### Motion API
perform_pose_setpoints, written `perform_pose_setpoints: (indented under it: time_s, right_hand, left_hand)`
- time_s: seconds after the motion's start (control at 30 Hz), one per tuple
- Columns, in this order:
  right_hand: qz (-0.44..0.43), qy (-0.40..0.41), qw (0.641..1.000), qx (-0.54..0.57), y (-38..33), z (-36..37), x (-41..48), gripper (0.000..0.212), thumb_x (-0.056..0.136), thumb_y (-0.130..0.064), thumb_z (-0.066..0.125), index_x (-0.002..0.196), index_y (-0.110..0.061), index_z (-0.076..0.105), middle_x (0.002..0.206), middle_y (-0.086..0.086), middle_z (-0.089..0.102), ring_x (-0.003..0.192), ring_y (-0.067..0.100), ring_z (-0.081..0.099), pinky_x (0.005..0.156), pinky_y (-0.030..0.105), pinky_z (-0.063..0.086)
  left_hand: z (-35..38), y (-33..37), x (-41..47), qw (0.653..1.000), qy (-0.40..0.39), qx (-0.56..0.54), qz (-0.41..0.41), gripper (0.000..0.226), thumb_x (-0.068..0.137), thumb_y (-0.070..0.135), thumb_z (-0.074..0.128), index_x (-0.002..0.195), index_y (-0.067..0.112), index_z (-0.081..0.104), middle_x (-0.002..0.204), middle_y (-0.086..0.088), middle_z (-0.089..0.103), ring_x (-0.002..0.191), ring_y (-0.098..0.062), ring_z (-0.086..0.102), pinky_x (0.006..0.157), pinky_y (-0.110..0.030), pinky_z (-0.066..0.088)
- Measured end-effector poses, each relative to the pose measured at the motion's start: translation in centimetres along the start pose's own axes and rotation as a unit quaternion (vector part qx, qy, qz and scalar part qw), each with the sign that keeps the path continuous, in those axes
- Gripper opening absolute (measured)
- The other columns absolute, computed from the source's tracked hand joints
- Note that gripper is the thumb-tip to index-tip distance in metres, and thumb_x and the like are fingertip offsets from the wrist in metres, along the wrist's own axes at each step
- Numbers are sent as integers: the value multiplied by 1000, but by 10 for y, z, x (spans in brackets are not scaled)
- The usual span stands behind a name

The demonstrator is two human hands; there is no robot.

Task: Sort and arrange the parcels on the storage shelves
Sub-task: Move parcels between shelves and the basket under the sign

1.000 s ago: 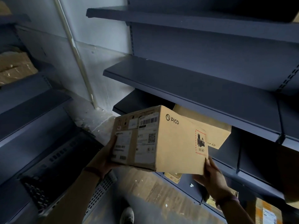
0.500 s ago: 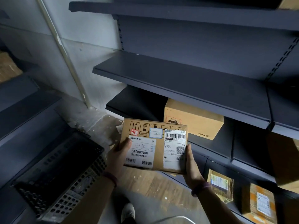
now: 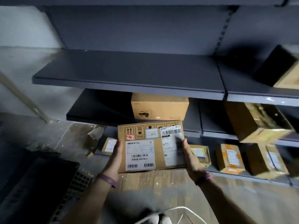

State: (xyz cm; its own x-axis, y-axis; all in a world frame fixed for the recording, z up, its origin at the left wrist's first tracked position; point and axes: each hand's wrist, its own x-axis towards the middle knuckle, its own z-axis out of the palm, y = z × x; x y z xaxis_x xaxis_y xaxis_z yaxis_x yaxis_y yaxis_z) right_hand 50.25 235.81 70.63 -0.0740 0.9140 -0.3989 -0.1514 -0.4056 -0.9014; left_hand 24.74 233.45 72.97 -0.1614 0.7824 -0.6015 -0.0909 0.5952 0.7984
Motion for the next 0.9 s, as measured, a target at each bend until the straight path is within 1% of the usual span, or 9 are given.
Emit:
perform_pose_setpoints:
  time_s: [0.07, 0.17, 0.27, 0.4, 0.47, 0.6, 0.77, 0.83, 0.9]
  right_hand:
    - [2, 54, 998, 18, 4, -17, -9, 92, 62, -87, 54, 136, -32, 53, 139, 0, 57, 129, 24, 51, 113, 54, 34]
    - [19, 130, 989, 68, 14, -41, -26, 61, 81, -73, 49, 127, -34, 60, 127, 1, 67, 117, 23, 61, 105, 56, 43]
    - [7, 206, 973, 99, 16, -67, -52, 65, 78, -76, 53, 125, -32, 62, 119, -3, 71, 112, 21, 63, 100, 52, 48]
    - [-20, 313, 939, 143, 14, -106, -98, 58, 78, -68, 49, 120, -31, 65, 110, -7, 74, 100, 14, 70, 89, 40, 53]
    - [-21, 342, 927, 151, 14, -120, -116, 57, 79, -69, 47, 118, -33, 66, 107, -7, 75, 97, 13, 71, 82, 38, 55]
    - [-50, 410, 890, 192, 24, -165, -172, 63, 78, -70, 48, 123, -30, 65, 114, -2, 73, 106, 22, 68, 94, 51, 53]
    - [-89, 490, 836, 228, 33, -234, -236, 62, 81, -67, 44, 126, -30, 62, 115, -1, 72, 107, 23, 68, 84, 48, 58]
    - [-99, 514, 816, 246, 34, -270, -257, 60, 81, -67, 44, 124, -30, 63, 114, -2, 73, 106, 21, 68, 79, 43, 58]
    - [-106, 532, 801, 253, 34, -310, -276, 55, 86, -64, 42, 123, -30, 63, 115, -1, 73, 106, 21, 68, 85, 46, 57]
  left_hand:
    - [15, 8, 7, 998, -61, 23, -6, 73, 81, 81, 22, 130, 37, 55, 126, 3, 65, 114, -25, 63, 99, -56, 46]
    - [47, 19, 17, 994, -89, 68, 8, 70, 83, 76, 26, 139, 38, 44, 140, 5, 54, 127, -23, 52, 106, -53, 40]
    - [85, 26, 17, 987, -131, 94, 15, 63, 85, 73, 32, 135, 39, 48, 136, 2, 58, 121, -25, 57, 102, -53, 44]
    - [147, 26, 15, 965, -208, 162, -2, 69, 84, 76, 30, 140, 37, 44, 141, 1, 52, 128, -27, 50, 107, -51, 39]
    - [175, 25, 13, 953, -245, 179, -1, 65, 87, 74, 28, 137, 37, 47, 133, 2, 60, 116, -25, 60, 98, -48, 48]
    - [253, 13, -14, 916, -329, 231, -2, 61, 86, 75, 30, 114, 35, 66, 105, 1, 74, 92, -23, 71, 73, -41, 59]
    - [370, -12, -55, 878, -394, 272, -20, 60, 89, 65, 42, 125, 20, 58, 120, -4, 62, 116, -32, 60, 94, -45, 51]
    - [421, -22, -74, 864, -415, 287, 3, 57, 91, 61, 40, 122, 18, 61, 121, -7, 65, 106, -30, 64, 90, -43, 52]
    - [471, -32, -94, 850, -427, 306, 34, 56, 92, 63, 37, 119, 22, 64, 117, -8, 68, 101, -28, 65, 93, -47, 50]
